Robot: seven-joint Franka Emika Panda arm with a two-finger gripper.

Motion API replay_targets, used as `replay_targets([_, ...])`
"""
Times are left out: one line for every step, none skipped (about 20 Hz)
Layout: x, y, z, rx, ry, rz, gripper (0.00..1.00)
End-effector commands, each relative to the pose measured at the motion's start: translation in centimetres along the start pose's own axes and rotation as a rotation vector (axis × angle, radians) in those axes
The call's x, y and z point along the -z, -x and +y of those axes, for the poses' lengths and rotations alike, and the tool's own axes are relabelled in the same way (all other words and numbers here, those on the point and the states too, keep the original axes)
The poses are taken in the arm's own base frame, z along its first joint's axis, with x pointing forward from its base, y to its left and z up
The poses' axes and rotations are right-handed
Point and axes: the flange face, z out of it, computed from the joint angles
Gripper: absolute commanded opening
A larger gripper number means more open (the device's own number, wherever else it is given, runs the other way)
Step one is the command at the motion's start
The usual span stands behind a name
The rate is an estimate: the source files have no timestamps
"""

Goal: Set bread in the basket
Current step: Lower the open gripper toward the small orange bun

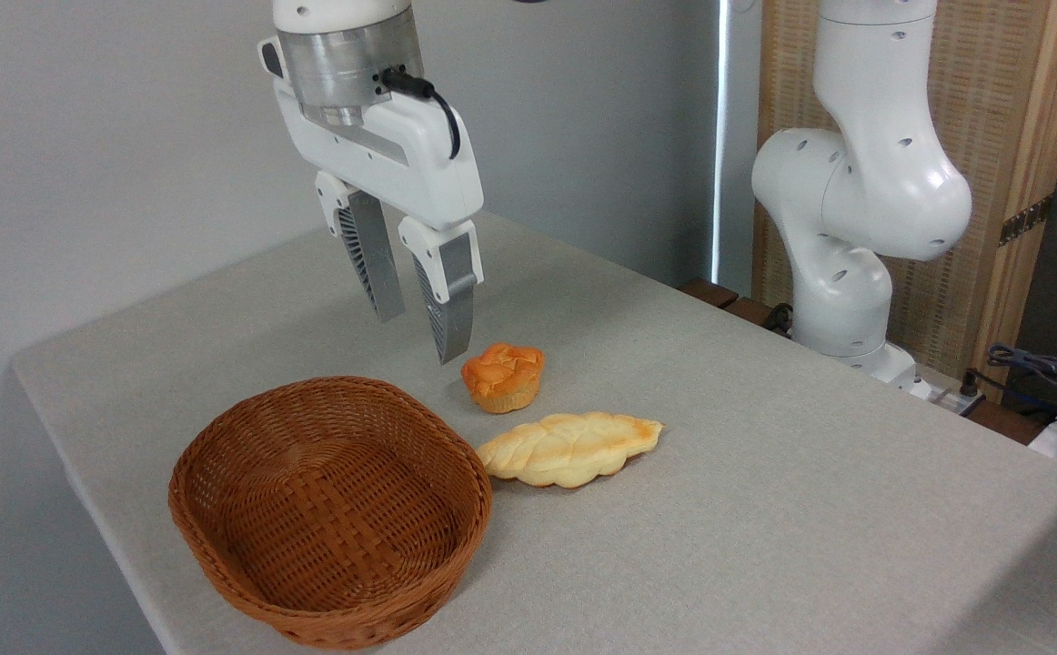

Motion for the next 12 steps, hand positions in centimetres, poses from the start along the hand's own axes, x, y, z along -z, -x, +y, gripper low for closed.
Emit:
replay_targets([-0.6, 0.8, 0.9, -0.032, 0.028, -0.013, 1.00])
replay_targets([-1.0, 0.9, 1.1, -0.039, 0.034, -0.020, 1.00])
replay_targets([-1.2, 1.1, 1.5, -0.045, 0.034, -0.020, 1.00])
replay_targets([-1.7, 1.4, 1.8, -0.047, 0.039, -0.024, 1.00])
replay_targets([-2.1, 1.6, 2.2, -0.052, 0.044, -0.030, 1.00])
replay_targets([-2.6, 1.6, 3.0, -0.073, 0.048, -0.037, 1.00])
replay_targets([-3.1, 1.7, 3.6, -0.090, 0.053, -0.044, 1.00])
replay_targets([-3.6, 1.9, 4.0, -0.106, 0.058, -0.048, 1.00])
replay_targets([-4.1, 2.1, 4.8, -0.125, 0.058, -0.045, 1.00])
replay_targets([-4.8, 2.1, 6.1, -0.146, 0.048, -0.039, 1.00])
replay_targets([-5.6, 2.6, 6.9, -0.153, 0.036, -0.028, 1.00])
replay_targets([-6.5, 3.0, 8.0, -0.168, 0.025, -0.018, 1.00])
